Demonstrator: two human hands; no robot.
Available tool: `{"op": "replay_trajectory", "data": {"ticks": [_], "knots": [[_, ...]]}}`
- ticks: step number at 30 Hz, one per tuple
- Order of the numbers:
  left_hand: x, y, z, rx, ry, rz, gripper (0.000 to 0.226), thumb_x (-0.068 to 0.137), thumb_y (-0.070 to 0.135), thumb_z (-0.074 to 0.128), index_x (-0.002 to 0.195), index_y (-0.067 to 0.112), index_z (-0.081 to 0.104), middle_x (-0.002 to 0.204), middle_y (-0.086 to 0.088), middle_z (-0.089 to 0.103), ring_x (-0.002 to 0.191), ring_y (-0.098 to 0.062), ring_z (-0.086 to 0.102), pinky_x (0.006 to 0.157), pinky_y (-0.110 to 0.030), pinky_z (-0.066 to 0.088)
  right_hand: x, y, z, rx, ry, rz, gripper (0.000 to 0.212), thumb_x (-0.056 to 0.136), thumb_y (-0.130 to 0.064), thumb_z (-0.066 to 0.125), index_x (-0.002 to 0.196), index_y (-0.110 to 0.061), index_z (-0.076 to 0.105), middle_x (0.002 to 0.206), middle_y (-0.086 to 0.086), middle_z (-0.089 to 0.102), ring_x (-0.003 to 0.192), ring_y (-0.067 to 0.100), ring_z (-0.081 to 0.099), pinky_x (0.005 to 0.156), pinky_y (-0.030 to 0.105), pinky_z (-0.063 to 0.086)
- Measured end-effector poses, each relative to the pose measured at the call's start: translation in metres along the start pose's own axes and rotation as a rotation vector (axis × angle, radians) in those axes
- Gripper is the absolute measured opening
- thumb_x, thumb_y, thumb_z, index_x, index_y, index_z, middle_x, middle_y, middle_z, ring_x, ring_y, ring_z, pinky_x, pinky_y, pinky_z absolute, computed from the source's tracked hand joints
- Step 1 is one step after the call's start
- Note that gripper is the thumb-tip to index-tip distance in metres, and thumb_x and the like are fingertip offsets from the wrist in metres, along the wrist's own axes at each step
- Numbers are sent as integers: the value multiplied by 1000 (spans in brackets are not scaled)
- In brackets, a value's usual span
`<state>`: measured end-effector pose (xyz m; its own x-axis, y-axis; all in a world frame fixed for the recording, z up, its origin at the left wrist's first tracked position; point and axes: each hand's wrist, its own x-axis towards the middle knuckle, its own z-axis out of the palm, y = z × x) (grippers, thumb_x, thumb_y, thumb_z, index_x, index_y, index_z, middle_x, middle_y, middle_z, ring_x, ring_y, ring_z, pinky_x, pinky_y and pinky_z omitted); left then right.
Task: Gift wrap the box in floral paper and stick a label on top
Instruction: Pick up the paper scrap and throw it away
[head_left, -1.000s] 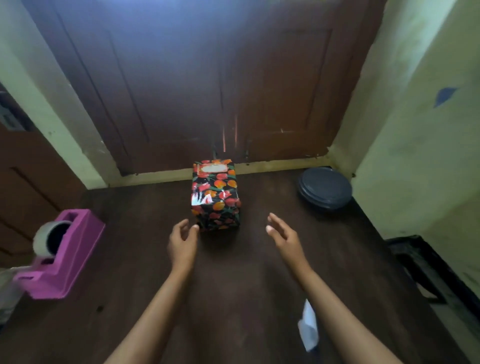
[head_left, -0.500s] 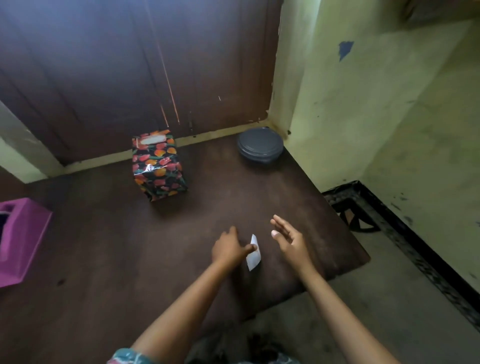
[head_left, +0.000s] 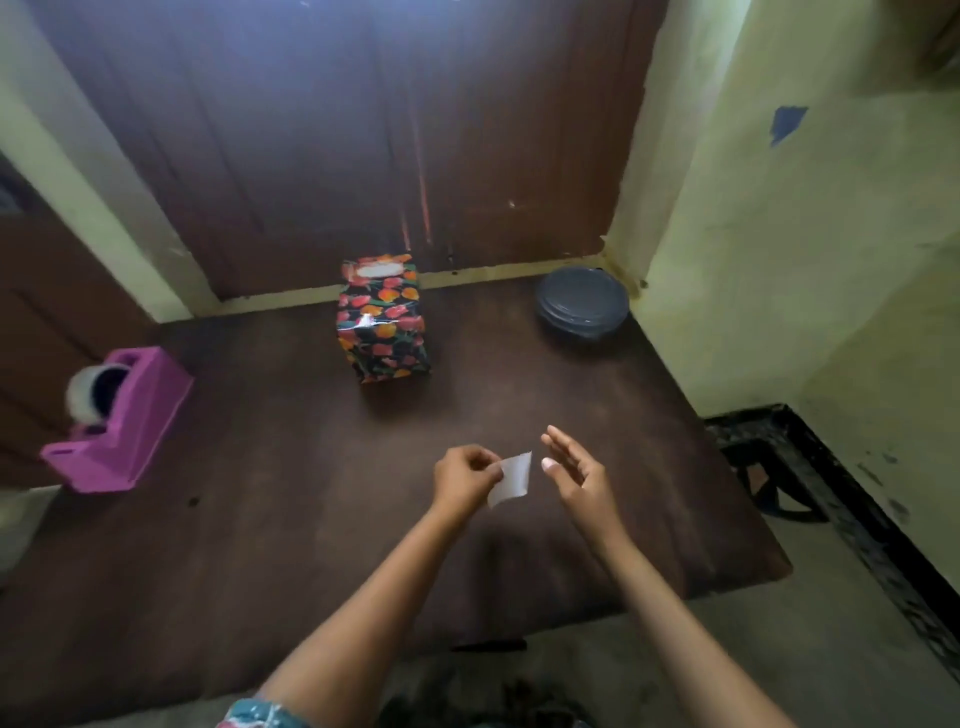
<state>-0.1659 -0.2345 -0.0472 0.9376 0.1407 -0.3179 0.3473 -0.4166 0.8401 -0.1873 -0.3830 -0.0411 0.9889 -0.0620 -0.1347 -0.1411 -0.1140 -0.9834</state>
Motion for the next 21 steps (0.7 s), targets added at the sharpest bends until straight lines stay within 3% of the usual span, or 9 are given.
{"op": "replay_trajectory", "data": {"ticks": [3,6,12,17,21], "knots": [[1,3,-54,-157,125,-4,18,80,5,63,68,19,63,78,-8,65,75,-21,61,63,-32,54,8,-13,33,-38,-92,-52,45,89,-2,56,132,-10,49,131,4,55,121,10,50,108,32,37],[-6,-2,-114,-195,281,15,18,79,7,62,67,21,63,78,-5,65,76,-21,63,67,-37,56,13,-29,78,-71,-186,-111,45,89,-4,57,132,-15,50,128,-3,55,120,8,50,108,33,37],[-32,-44,-221,-257,550,-23,15,75,2,60,78,16,63,75,-2,63,71,-18,58,60,-29,50,7,-62,188,-51,-421,-214,45,88,0,57,131,-14,51,131,3,56,121,8,50,107,30,38],[-43,-71,-255,-280,671,-78,19,76,3,61,83,19,67,84,-2,68,85,-25,65,73,-38,55,2,-74,234,-71,-539,-276,45,89,-4,58,131,-17,51,129,-2,55,121,4,49,107,34,39],[-54,-82,-262,-252,774,-104,16,76,6,62,85,17,69,78,2,66,72,-15,61,61,-28,48,2,-75,250,-98,-617,-338,45,89,-8,59,131,-21,51,129,-7,55,121,1,48,106,26,37]]}}
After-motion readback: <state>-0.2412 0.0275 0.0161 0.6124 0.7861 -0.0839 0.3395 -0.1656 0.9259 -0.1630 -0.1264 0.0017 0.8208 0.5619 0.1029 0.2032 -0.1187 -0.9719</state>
